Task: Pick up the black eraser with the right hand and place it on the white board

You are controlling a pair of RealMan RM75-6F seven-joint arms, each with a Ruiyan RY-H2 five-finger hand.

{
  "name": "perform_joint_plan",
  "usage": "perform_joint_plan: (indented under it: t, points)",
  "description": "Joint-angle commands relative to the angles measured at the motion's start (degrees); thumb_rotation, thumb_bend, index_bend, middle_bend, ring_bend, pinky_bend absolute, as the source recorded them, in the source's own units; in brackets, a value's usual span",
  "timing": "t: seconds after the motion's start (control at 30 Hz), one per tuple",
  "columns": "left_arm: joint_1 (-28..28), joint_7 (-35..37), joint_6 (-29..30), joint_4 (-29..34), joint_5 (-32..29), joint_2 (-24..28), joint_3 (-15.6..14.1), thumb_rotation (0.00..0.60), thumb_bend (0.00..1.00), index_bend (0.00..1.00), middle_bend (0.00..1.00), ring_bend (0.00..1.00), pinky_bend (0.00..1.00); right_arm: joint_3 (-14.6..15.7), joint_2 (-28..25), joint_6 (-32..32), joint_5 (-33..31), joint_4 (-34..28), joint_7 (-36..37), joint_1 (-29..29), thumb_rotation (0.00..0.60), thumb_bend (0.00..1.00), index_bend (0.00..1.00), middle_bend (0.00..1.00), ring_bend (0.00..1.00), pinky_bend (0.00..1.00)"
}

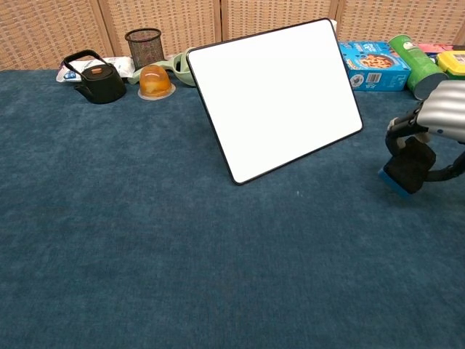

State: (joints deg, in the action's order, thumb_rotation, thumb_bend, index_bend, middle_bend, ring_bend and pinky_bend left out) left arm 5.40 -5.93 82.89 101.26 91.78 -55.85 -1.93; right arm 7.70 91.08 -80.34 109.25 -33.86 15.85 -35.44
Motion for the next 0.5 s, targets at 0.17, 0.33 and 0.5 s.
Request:
perform_joint_plan:
  t: [0.17,0.33,0.5]
  points:
    - [-0.2,-0.1,0.3,0.1,0.5,-0.1,-0.2,0.6,0.15,0.0,0.0,0.0,0.0,-7.3,1.3,1.9,-10.3,-6.1,2.2,2.0,0.6,0.34,0.64,0.67,0.61,0.64]
    - [-0.2,-0.3,0.3,0.2,0.5,-0.1,-0.3,0.6,0.15,0.0,0.0,0.0,0.0,-12.5,0.4,5.4,-17.1,-14.4,-1.7,1.5,0.6,0.34,0.65,0.68,0.62,0.65]
    - [0.0,-0.1,0.0,0.2,0.4,0.0,-0.2,0.6,0.15,0.0,0.0,0.0,0.0,-19.2,1.2,9.7,-26.1,-23.5,-9.8,0.4,0.6,0.34,0.65,0.68,0.62,0.66]
